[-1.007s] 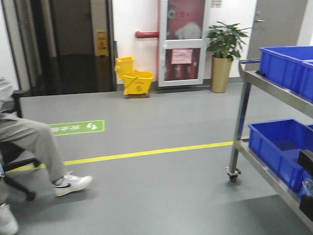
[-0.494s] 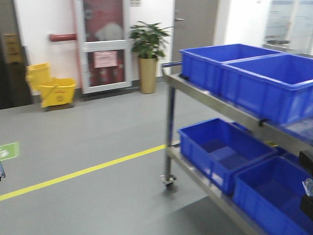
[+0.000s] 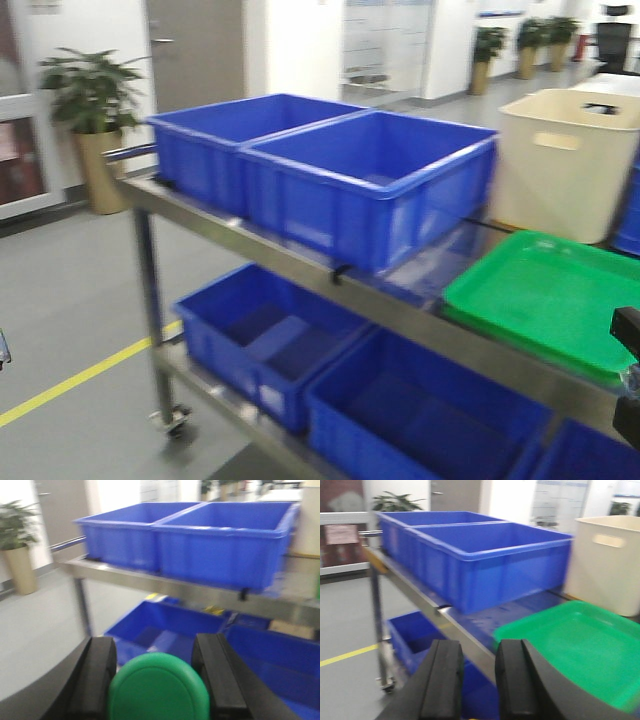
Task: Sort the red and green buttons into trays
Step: 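Drive the base up to the table with green and red trays, then lower left gripper into green tray and right gripper into red tray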
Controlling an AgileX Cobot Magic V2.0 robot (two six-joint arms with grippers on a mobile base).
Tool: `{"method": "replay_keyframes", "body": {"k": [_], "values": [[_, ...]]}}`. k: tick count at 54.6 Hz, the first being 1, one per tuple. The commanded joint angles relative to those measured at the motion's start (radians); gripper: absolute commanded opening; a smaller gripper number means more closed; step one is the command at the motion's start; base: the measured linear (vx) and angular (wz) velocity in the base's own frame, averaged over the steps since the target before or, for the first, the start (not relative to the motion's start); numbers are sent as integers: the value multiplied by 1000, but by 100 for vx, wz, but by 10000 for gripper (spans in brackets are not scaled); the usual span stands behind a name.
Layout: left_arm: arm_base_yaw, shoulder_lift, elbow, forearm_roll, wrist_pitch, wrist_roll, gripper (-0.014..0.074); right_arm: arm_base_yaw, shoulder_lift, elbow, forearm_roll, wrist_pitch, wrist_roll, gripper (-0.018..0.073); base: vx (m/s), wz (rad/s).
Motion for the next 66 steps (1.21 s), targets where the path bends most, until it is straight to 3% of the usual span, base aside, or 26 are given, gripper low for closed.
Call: {"method": "replay_keyframes", "body": {"k": [1,37,66], "values": [[-7,-3,-40,-12,-88,-8,-6,3,-5,-37,-4,-68,-6,-9,30,-72],[-7,-5,-40,-12,-88,-8,-6,3,-5,-37,-4,-68,-6,-9,24,-67],[-7,-4,-40,-12,-88,-8,-6,3,-5,-37,-4,-68,-6,-9,18,-20]]}}
